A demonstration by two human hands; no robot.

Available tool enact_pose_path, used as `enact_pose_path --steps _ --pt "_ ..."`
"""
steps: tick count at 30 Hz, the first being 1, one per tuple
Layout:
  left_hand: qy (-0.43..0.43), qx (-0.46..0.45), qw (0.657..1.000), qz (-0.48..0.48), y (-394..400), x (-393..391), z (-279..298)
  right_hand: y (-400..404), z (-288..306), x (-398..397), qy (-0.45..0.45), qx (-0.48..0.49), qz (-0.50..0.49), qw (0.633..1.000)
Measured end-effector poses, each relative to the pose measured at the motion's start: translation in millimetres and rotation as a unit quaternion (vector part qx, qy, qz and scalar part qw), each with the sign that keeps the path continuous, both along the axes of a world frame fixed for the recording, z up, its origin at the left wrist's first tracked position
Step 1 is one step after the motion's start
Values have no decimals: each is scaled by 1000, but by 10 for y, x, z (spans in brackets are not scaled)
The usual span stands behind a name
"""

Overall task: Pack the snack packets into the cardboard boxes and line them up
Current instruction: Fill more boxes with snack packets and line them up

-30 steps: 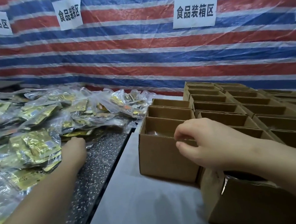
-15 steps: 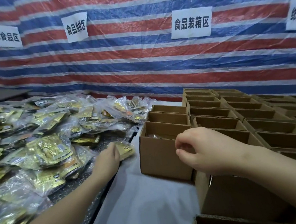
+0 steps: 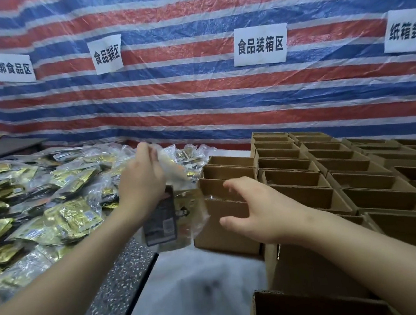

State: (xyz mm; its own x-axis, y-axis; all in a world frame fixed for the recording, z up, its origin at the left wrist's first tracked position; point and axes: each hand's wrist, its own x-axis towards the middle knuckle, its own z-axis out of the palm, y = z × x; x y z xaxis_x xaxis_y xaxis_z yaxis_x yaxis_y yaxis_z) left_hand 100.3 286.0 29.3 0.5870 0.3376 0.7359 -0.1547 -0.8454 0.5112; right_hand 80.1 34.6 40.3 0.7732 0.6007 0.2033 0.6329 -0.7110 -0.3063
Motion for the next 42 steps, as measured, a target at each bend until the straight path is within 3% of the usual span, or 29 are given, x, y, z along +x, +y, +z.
enact_pose_path --steps 5,11,20,24,28,31,33,35,37,38,40,41,42 --pt "-87 -54 986 -129 -542 -392 682 15 107 -75 145 199 -2 969" --pt "-65 -121 962 -238 -1220 -533 1036 -435 33 -290 223 375 15 899" --pt "-4 -327 873 -361 -2214 -533 1001 -1214 103 -529 246 391 -23 886" --pt "42 -264 898 -349 -2553 -562 981 -1292 106 -609 233 408 -45 882" --pt "102 -323 874 -348 -2578 -572 1036 -1266 93 -682 199 464 -76 860" --pt "30 -155 944 -291 -2412 -527 1095 -1275 105 -705 205 499 -81 838" --pt "30 -132 955 -264 -2276 -545 1116 -1294 129 -722 217 554 -79 800" --pt "82 -193 941 -266 -2174 -590 1058 -1307 160 -739 242 607 -75 754" --pt "153 -231 919 -280 -2154 -711 896 -1308 176 -744 255 628 -66 732" --pt "198 -253 896 -305 -2166 -769 784 -1292 182 -750 257 632 -60 729" --pt "269 -302 820 -405 -2229 -860 581 -1237 195 -773 249 621 -62 740" --pt "268 -324 795 -436 -2263 -884 523 -1199 199 -788 242 605 -74 755" --pt "253 -340 791 -441 -2290 -895 506 -1162 205 -798 238 583 -92 771"
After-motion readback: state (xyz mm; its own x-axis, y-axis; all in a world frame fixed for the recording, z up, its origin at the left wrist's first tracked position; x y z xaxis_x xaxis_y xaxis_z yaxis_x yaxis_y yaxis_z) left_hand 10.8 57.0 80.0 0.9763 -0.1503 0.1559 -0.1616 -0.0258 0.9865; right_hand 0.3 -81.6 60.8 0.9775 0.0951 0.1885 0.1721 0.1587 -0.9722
